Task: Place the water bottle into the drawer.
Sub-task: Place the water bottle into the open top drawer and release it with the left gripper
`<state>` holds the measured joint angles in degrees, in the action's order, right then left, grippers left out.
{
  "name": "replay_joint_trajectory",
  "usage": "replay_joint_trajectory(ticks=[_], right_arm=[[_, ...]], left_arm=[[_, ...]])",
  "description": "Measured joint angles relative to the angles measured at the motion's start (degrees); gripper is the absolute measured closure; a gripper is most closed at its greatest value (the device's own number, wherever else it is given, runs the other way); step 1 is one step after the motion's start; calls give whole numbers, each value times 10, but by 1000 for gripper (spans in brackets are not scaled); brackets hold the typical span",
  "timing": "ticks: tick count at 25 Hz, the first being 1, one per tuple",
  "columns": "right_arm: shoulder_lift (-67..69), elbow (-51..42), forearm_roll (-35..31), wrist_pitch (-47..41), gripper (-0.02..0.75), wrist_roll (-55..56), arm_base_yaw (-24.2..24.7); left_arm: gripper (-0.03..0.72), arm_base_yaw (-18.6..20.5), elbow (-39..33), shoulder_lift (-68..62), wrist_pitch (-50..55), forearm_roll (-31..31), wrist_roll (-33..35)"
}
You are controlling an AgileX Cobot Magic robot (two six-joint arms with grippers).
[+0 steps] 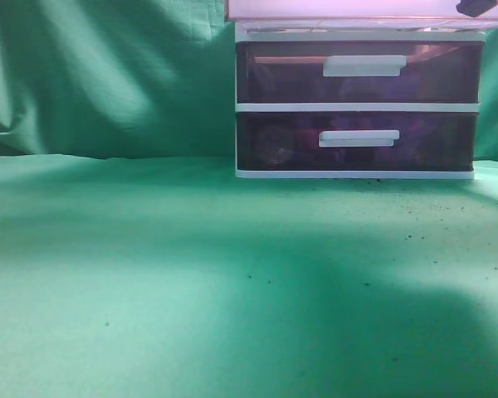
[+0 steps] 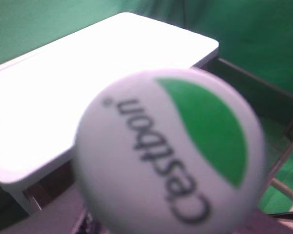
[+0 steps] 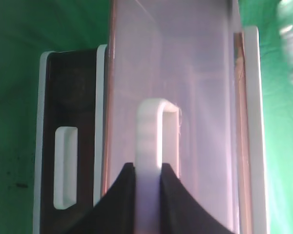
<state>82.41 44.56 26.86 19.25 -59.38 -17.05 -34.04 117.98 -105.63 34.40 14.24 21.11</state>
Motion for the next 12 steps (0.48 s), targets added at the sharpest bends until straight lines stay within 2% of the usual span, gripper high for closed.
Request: replay_joint_trajectory(ticks=[6,7,9,12], right_arm=[[0,0,2,0,650,15,0],[0,0,3,0,650,17,0],[0,0,3,0,650,19,0],[0,0,5,-3,650,23,0]], left_arm=[[407,1,0,-64,-7,-11,-3],[365,2,0,-70,-5,-12,-6],[352,6,0,-78,-3,-15,-22],[184,9,0,-80,-5,-17,-38]])
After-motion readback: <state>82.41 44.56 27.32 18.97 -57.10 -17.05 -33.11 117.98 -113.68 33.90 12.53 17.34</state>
